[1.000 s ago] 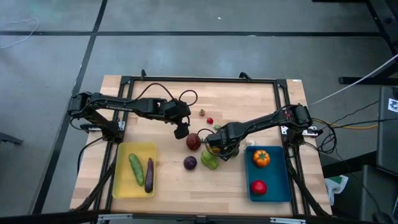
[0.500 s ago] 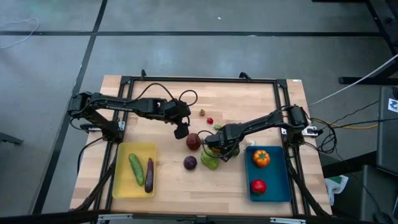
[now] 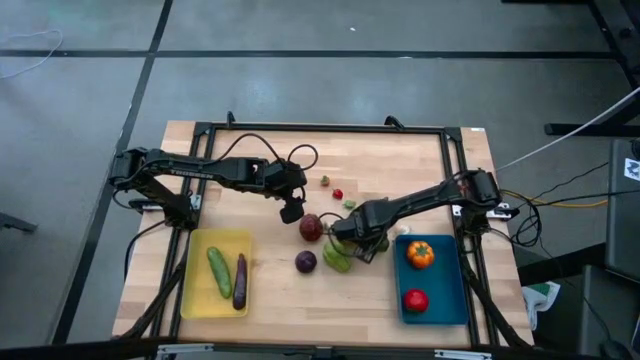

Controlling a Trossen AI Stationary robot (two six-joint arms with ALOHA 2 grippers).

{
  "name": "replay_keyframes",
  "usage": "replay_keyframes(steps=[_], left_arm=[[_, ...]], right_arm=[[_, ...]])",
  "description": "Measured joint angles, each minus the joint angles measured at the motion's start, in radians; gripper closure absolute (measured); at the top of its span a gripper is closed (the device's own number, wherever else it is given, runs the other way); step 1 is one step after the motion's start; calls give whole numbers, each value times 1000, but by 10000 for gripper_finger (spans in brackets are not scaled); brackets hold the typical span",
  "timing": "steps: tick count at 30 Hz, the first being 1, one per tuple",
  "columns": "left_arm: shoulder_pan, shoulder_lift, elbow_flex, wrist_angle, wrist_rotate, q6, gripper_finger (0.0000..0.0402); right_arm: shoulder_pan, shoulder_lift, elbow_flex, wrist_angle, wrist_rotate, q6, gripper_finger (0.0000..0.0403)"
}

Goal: Sort produce into baskets
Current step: Put the green lemon into the blue bin

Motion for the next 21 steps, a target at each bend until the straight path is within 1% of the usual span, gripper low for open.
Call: replay_keyframes(steps=[4, 9, 15, 21], left_arm=[[0, 0, 0, 5, 0, 0, 137], [0, 0, 0, 27, 0, -3, 137], [-1, 0, 0, 54, 0, -3, 137], [-2, 0, 1, 52, 0, -11, 137]], right_arm=[[49, -38, 50, -65, -1, 0, 172], [154, -83, 116, -156, -3, 3, 172], [315, -105, 119, -178, 17, 61, 170], [456, -104, 75, -183, 17, 186, 170]])
